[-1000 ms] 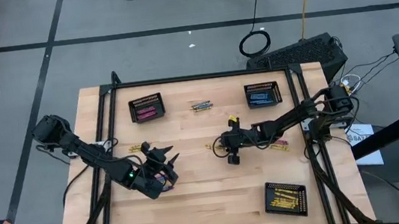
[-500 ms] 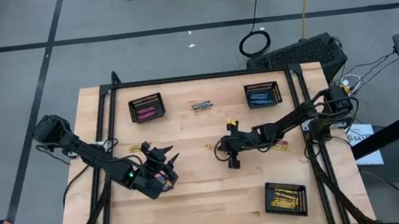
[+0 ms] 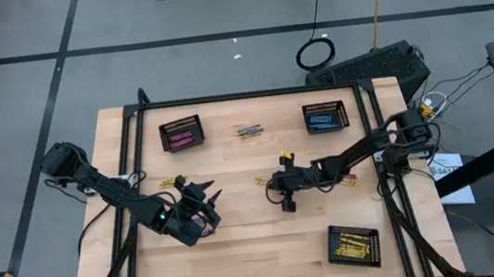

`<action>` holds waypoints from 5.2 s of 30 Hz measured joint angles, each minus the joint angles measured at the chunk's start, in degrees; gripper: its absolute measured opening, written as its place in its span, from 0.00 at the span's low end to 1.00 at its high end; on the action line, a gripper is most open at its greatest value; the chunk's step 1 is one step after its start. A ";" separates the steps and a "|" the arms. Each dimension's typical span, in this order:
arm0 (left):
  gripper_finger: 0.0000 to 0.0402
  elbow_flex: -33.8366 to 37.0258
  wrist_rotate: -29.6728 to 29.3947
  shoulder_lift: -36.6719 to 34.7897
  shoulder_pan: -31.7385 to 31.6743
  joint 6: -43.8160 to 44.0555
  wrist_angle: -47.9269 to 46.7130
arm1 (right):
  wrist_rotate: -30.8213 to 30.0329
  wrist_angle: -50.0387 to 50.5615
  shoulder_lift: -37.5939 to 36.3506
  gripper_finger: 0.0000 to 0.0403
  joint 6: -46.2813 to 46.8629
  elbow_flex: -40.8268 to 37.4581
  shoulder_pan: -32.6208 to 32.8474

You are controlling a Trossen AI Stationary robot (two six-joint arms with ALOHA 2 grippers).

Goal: Sort crayons
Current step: Put the yellow crayon into the bottom black bin, then put the red crayon into the top left black bin

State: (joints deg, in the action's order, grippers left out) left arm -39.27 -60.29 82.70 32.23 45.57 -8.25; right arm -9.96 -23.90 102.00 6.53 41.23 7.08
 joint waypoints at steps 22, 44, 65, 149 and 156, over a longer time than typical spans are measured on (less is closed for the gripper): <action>0.43 0.00 -0.02 0.00 -0.07 -0.95 0.11 | -7.77 -0.65 -1.20 0.30 0.93 0.07 0.47; 0.43 0.00 -0.02 0.00 0.00 -1.06 0.12 | -7.84 2.22 -1.14 0.32 4.32 0.04 -1.53; 0.43 0.00 -0.02 0.00 0.00 -1.06 0.11 | -7.75 4.55 -1.14 0.31 6.53 0.04 -1.76; 0.43 0.00 -1.25 0.02 0.04 -8.47 0.34 | 2.76 67.51 -14.47 0.08 71.79 13.73 51.73; 0.43 0.00 -1.25 0.01 0.04 -8.42 0.60 | 2.57 69.20 -14.49 0.22 71.64 13.73 49.99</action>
State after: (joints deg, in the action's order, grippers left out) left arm -39.27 -61.54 82.71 32.27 37.15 -7.65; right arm -7.40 45.30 87.51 78.17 54.96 57.07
